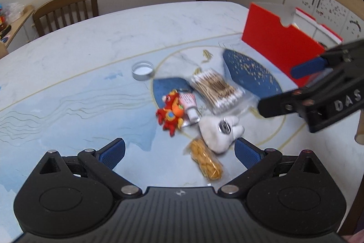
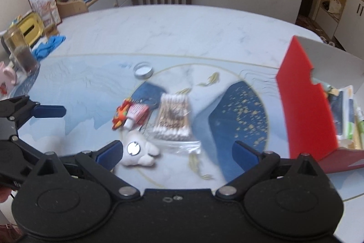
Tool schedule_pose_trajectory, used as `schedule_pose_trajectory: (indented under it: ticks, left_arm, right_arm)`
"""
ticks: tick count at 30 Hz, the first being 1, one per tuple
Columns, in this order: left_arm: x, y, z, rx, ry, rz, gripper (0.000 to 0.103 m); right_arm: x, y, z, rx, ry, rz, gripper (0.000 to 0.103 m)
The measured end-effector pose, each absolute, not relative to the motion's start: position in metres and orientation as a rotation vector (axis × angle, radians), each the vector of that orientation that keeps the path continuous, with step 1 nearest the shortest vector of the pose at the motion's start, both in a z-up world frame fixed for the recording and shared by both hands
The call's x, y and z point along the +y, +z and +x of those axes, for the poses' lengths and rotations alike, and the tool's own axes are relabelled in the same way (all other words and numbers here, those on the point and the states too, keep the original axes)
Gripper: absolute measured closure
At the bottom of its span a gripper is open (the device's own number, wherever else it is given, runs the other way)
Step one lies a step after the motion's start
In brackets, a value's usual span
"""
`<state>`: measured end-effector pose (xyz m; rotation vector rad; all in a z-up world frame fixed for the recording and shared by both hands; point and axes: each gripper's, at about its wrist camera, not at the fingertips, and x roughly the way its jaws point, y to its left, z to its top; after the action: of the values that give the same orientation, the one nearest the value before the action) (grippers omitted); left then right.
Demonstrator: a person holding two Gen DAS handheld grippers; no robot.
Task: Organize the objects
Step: 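Withdraw both tools from the box back over the table items, then grasp the bagged snack with the left tool while the right tool grasps the white plush toy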
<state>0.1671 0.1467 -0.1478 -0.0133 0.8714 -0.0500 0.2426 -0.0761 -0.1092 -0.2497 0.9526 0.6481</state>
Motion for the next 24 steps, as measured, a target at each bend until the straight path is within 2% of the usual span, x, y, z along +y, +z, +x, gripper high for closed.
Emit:
schedule_pose_trajectory:
  ticks: [14, 24]
  left_arm:
    - [0.117, -0.184, 0.16, 0.835, -0.145, 0.137, 0.0]
    - [0.11, -0.195, 0.16, 0.819, -0.163, 0.147, 0.004]
  right_arm:
    - [-0.037, -0.145, 0.24, 1.048, 0.632, -0.248, 0.004]
    - [-0.019, -0.159, 0.241, 1.103, 0.623, -0.264, 0.018]
